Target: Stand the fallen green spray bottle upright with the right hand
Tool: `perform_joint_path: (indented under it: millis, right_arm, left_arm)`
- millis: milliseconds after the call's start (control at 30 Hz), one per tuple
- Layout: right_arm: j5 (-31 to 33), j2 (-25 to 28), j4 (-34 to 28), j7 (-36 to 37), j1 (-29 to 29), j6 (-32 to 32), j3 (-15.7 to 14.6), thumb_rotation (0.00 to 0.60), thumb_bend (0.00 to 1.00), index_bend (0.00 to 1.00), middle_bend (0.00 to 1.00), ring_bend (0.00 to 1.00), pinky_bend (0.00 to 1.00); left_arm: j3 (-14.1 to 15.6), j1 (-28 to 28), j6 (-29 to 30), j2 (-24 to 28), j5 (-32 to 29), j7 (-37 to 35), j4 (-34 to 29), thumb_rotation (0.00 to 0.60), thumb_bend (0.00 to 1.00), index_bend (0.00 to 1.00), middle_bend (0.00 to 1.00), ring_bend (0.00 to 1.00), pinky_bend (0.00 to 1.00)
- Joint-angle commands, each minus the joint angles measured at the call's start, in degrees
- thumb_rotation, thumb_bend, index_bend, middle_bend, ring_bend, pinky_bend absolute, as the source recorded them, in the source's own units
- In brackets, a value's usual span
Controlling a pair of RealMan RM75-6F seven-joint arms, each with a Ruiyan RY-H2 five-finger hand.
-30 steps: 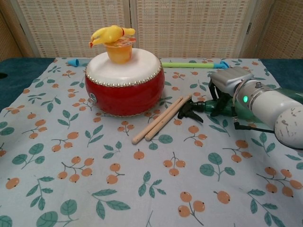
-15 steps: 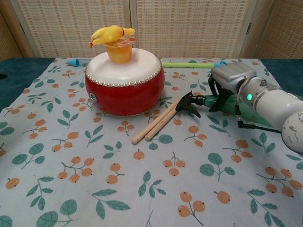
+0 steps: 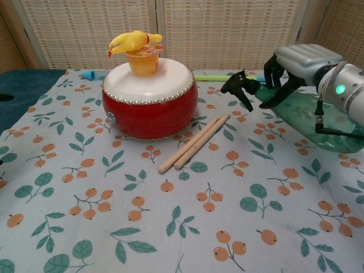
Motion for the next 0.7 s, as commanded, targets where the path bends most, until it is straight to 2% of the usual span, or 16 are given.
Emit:
perform_joint_path:
  millis: [33,200,367,500,700]
  right_arm:
    - [-4.17,5.50,-6.58,6.61,-4.57,5.02,0.29,0.600,0.04,0.74,0.62,0.34,0.14]
    - [-11.62,7.17,-7.58,18.03,-8.31,9.55,-1.03,0.600,0.04,0.74,0.62,0.34,0.14]
    - [-19.05,5.19,-3.91,29.74,-10.73,16.38,-1.30,0.600,0.04,0.74,0.62,0.34,0.14]
    - [-23.85,0.49,4.58,41.36,-11.11,21.65,-0.78,0.600,0.04,0.73,0.62,0.35,0.14]
    - [-26.39,-10.03,23.45,59.62,-9.84,28.53,1.83,0.600,0.04,0.71,0.62,0.33,0.14]
  left_arm:
    - [0.30,-0.28,-0.42,-0.27,0.34,0.50,-0.11,0.600,0.17,0.00,0.00,0.00,0.03]
    - [0.47,-0.29,-0.53,-0.56,0.43,1.60,-0.45,0.600,0.17,0.00,0.00,0.00,0.03]
    - [0.45,-0.30,-0.69,-0.73,0.27,2.04,-0.41,0.600,0.17,0.00,0.00,0.00,0.03]
    - [0.48,-0.28,-0.59,-0.90,0.31,2.04,-0.17,0.600,0.17,0.00,0.00,0.00,0.03]
    - [0.38,-0.44,-0.82,-1.38,0.18,1.67,0.59,0.600,0.17,0.00,0.00,0.00,0.03]
